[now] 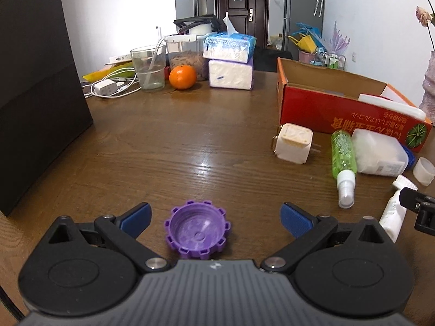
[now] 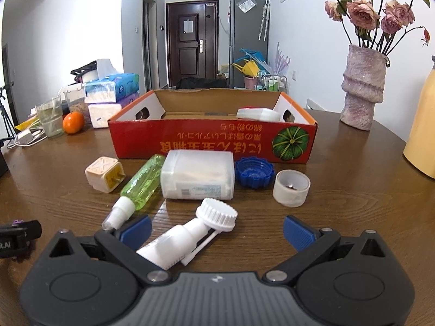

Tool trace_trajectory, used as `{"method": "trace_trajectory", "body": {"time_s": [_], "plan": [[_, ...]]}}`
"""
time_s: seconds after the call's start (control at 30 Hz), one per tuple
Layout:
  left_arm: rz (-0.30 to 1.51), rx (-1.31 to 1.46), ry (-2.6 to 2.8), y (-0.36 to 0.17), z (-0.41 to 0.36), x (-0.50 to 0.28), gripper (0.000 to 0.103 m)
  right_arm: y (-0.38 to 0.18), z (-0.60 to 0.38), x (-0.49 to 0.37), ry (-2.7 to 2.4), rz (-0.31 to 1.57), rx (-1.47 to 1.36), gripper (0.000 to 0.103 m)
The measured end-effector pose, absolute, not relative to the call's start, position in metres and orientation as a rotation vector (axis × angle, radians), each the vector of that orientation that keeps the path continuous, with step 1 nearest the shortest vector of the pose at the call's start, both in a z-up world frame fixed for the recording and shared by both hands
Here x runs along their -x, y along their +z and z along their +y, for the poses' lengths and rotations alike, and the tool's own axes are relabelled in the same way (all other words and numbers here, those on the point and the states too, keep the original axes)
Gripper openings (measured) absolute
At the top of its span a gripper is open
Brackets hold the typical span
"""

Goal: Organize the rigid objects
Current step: 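Grasp the purple cap with left tool while right tool approaches the white spray bottle, then close right tool on the white spray bottle while left tool holds the purple cap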

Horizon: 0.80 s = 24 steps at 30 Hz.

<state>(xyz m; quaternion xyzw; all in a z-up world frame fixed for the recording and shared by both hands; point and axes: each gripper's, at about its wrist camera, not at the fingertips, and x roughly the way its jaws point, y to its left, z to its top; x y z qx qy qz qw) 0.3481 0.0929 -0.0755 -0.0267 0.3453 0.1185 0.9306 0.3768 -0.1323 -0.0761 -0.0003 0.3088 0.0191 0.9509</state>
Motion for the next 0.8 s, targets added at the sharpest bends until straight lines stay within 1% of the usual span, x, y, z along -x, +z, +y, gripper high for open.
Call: {"method": "trace_trajectory", "body": {"time_s": [0.17, 0.23, 0.4, 0.43, 0.47, 0.5, 0.53, 0.57, 0.8], "plan": [[0.734, 0.072, 0.257, -0.083, 0.101, -0.348, 0.103, -0.081, -0.127, -0.378, 0.037, 0.647, 0.006, 0.103], [0.747, 0.083, 0.268, -0.086, 0.104, -0.348, 0.1, -0.082, -0.124, -0.378, 0.037, 0.653, 0.008, 0.103], [0.757, 0.1, 0.267, -0.089, 0.109, -0.348, 0.08, -0.084, -0.119, -0.38, 0.04, 0.663, 0.011, 0.103], [0.765, 0.101, 0.264, -0.09, 0.109, -0.35, 0.072, -0.085, -0.118, -0.38, 0.041, 0.665, 0.012, 0.103], [0.771, 0.101, 0.261, -0.091, 0.109, -0.351, 0.067, -0.085, -0.117, -0.38, 0.041, 0.666, 0.012, 0.103], [0.766, 0.091, 0.27, -0.091, 0.108, -0.35, 0.064, -0.086, -0.117, -0.381, 0.041, 0.667, 0.011, 0.103], [0.762, 0.088, 0.267, -0.091, 0.107, -0.35, 0.057, -0.086, -0.116, -0.381, 0.042, 0.668, 0.01, 0.103], [0.757, 0.085, 0.265, -0.091, 0.106, -0.349, 0.056, -0.086, -0.115, -0.381, 0.042, 0.669, 0.009, 0.103], [0.747, 0.093, 0.254, -0.091, 0.106, -0.349, 0.056, -0.088, -0.116, -0.382, 0.039, 0.67, -0.003, 0.103]]}}
